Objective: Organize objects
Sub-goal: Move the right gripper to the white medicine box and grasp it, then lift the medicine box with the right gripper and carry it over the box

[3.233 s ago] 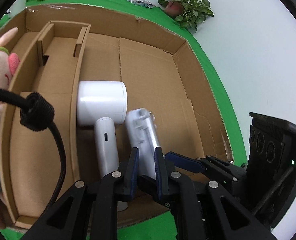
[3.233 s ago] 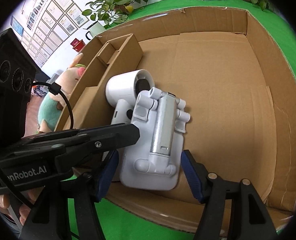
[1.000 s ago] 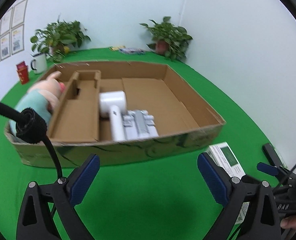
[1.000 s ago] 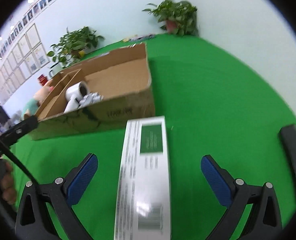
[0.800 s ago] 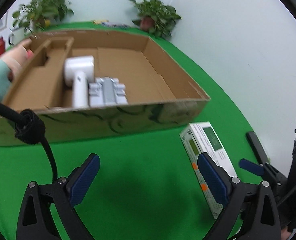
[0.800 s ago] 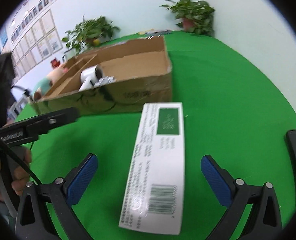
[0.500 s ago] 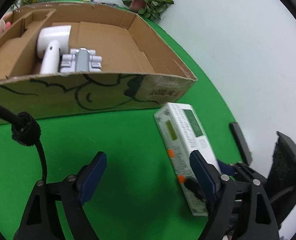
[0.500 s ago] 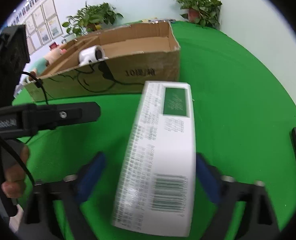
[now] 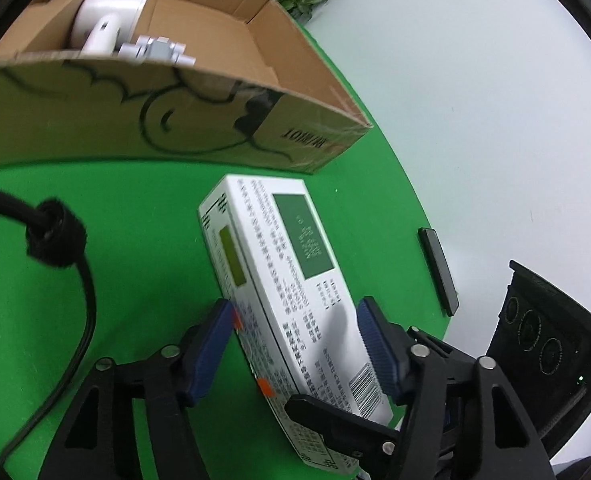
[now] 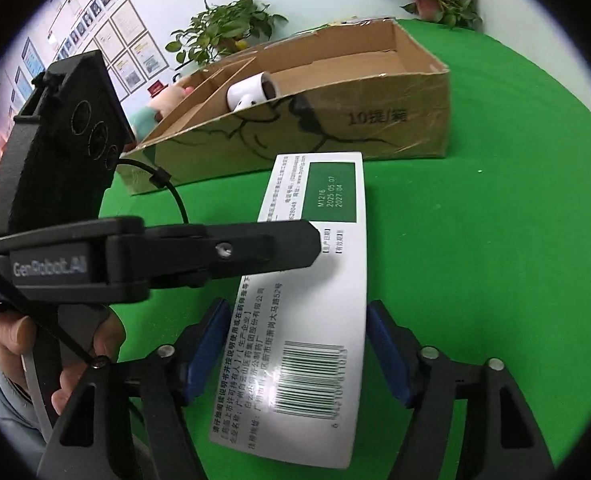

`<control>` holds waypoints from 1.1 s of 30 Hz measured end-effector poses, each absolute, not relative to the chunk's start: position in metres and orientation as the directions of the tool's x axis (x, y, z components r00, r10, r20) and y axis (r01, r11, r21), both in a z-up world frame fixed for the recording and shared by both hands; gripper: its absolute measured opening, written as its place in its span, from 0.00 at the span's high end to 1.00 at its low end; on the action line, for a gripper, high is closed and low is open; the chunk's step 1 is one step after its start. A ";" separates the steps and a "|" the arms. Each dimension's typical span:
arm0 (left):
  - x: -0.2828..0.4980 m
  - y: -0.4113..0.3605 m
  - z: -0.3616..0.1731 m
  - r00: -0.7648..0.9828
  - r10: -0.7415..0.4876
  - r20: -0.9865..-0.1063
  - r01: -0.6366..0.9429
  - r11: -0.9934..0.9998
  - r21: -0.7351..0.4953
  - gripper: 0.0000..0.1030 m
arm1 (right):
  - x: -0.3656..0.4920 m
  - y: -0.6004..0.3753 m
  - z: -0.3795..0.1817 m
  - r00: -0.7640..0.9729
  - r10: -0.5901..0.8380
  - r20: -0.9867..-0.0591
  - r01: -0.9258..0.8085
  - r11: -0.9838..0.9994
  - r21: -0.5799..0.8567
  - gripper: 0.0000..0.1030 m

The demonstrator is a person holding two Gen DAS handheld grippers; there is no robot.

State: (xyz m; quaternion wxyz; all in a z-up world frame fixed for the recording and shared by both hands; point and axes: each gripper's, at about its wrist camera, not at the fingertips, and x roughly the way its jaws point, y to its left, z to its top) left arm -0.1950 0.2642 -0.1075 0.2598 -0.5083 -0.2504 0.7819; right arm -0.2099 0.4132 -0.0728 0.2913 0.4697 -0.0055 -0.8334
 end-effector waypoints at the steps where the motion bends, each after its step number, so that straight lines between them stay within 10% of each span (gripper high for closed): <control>1: -0.194 0.264 -0.109 -0.348 0.661 -0.665 -0.147 -0.739 -0.658 0.45 | -0.209 0.411 -0.073 -0.392 -0.486 -0.781 0.483 -0.831 0.274 0.31; 33: -0.196 0.243 -0.081 -0.433 0.602 -0.671 -0.110 -0.774 -0.623 0.56 | -0.205 0.395 -0.058 -0.340 -0.631 -0.698 0.515 -0.745 0.424 0.34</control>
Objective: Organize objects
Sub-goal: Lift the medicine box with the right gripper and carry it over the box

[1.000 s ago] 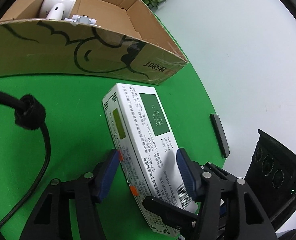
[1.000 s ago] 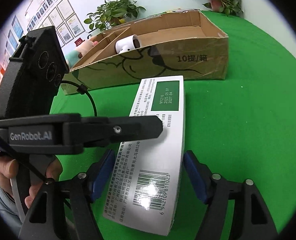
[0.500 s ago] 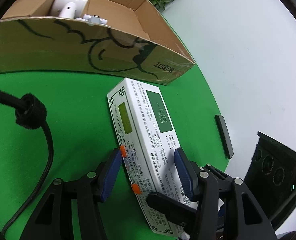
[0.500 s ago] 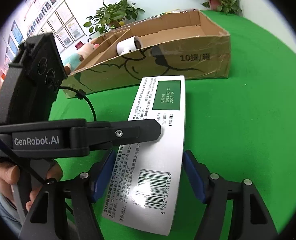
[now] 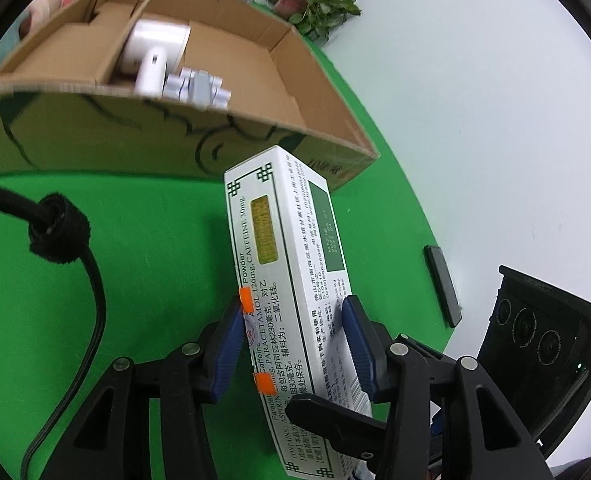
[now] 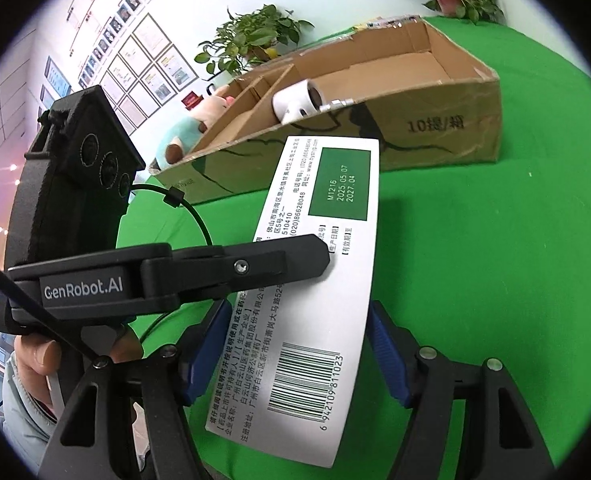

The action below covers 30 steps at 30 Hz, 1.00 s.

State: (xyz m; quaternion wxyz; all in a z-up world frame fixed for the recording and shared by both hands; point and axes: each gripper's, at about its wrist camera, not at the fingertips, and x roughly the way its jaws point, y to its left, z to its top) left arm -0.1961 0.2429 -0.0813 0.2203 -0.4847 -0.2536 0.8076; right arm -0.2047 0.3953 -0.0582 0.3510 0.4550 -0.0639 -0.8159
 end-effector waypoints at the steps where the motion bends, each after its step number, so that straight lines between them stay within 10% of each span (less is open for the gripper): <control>1: -0.197 0.242 -0.076 -0.441 0.599 -0.668 -0.112 -0.775 -0.622 0.57 | -0.205 0.394 -0.056 -0.345 -0.631 -0.694 0.517 -0.745 0.421 0.34; 30: -0.245 0.215 0.107 -0.586 0.610 -0.534 -0.306 -0.776 -0.551 0.58 | -0.255 0.370 0.060 -0.615 -0.561 -0.554 0.550 -0.809 0.207 0.36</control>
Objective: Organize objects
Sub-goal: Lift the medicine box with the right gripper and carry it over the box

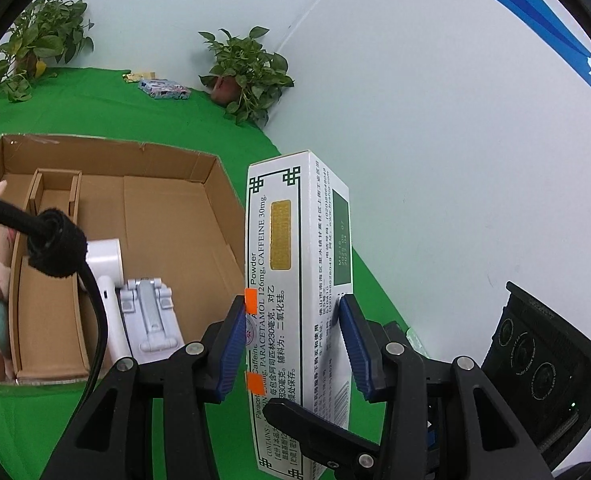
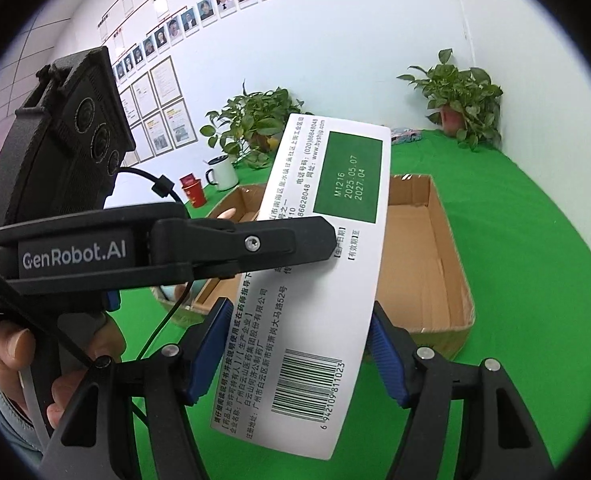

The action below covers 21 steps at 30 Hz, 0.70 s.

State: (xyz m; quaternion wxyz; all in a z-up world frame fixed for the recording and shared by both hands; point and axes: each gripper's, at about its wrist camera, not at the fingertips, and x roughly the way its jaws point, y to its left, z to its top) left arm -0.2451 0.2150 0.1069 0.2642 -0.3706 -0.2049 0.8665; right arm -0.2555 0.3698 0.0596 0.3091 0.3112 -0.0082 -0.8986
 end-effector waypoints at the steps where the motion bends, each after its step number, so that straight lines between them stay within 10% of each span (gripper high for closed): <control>1: -0.251 0.215 0.110 -0.587 0.610 -0.532 -0.312 -0.777 -0.547 0.58 | -0.258 0.370 0.061 -0.619 -0.560 -0.550 0.551 -0.809 0.204 0.36; 21: -0.359 0.207 0.092 -0.563 0.556 -0.612 -0.242 -0.818 -0.521 0.58 | -0.340 0.353 0.049 -0.530 -0.594 -0.606 0.574 -0.777 0.259 0.37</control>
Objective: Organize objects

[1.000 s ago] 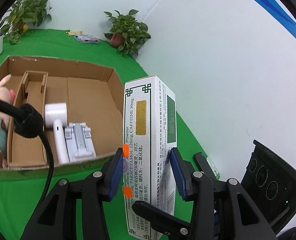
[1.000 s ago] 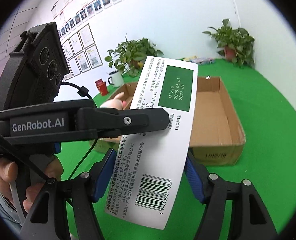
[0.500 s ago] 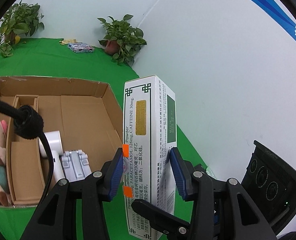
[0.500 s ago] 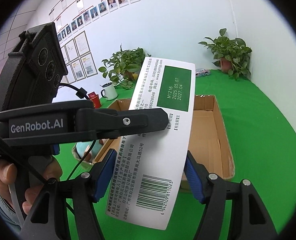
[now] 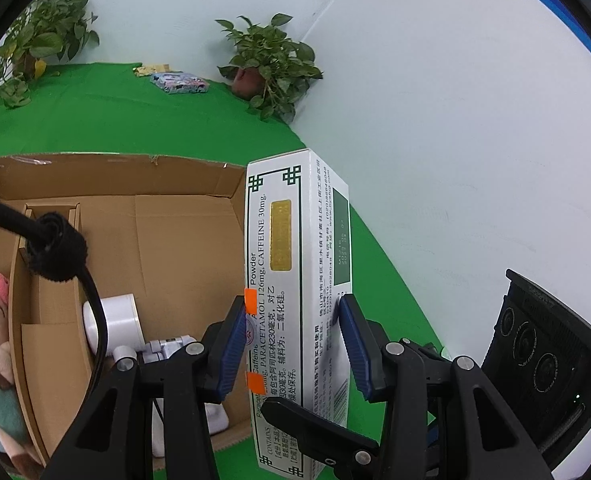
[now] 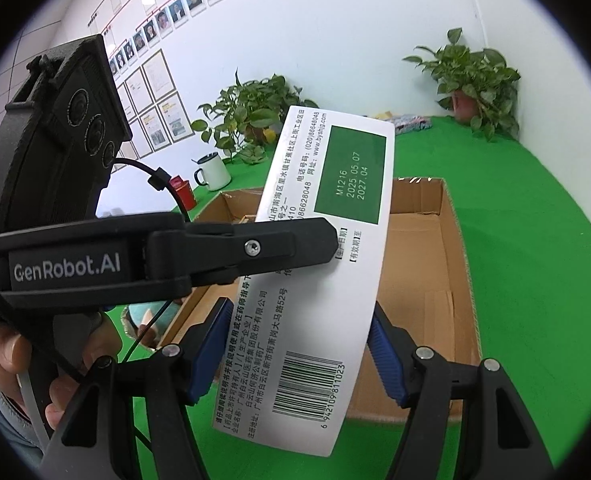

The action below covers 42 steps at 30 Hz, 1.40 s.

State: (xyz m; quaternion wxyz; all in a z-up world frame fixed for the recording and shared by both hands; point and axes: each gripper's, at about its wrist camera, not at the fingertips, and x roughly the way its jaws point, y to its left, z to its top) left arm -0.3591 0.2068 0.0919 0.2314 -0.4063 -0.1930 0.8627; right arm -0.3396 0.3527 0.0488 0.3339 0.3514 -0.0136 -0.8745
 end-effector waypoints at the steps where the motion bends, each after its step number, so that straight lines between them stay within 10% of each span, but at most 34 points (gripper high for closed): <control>1: -0.364 0.205 0.088 -0.560 0.557 -0.613 -0.234 -0.817 -0.527 0.58 | -0.344 0.351 0.047 -0.523 -0.593 -0.612 0.577 -0.775 0.257 0.37; 42: -0.447 0.198 -0.051 -0.386 0.501 -0.774 -0.074 -0.853 -0.516 0.54 | -0.401 0.348 -0.048 -0.280 -0.409 -0.869 0.523 -0.824 0.219 0.37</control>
